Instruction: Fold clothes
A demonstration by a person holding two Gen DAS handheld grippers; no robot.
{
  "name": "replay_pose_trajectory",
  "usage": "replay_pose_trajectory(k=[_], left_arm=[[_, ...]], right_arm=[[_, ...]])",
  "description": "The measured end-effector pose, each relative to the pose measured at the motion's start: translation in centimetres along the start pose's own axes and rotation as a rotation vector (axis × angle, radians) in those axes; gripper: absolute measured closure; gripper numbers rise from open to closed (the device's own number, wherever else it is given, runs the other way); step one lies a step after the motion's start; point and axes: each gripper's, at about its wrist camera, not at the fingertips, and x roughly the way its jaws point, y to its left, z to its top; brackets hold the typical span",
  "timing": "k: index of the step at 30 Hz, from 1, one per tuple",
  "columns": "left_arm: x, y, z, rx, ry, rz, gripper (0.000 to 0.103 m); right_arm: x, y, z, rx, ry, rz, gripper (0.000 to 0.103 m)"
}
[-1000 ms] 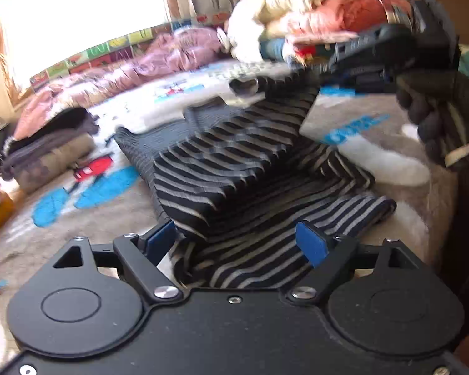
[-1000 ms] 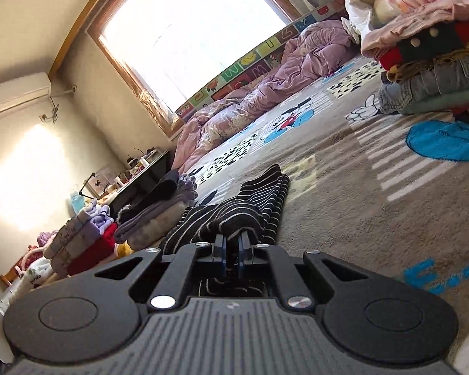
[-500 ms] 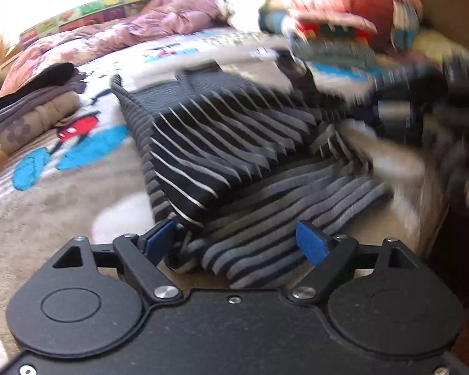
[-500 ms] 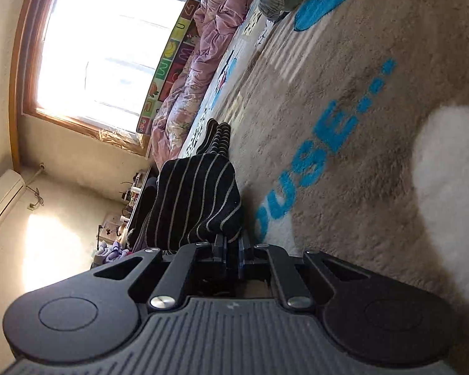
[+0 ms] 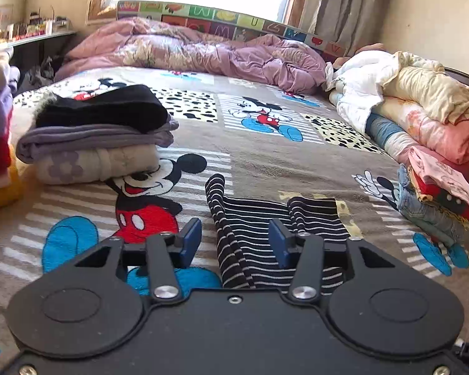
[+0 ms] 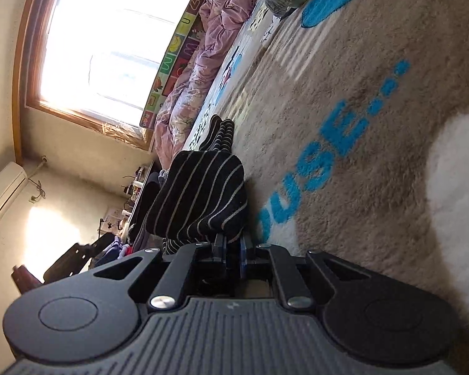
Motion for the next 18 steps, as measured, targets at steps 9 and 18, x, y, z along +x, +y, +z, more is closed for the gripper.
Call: replay_pose_trajectory(k=[9, 18], left_arm=[[4.4, 4.1, -0.3, -0.177, 0.034, -0.068, 0.068], [7.7, 0.7, -0.6, -0.034, 0.054, -0.113, 0.068]], right_arm=[[-0.6, -0.1, 0.5, -0.041, 0.011, 0.010, 0.092], [-1.3, -0.7, 1.0, -0.028, -0.011, 0.017, 0.092]])
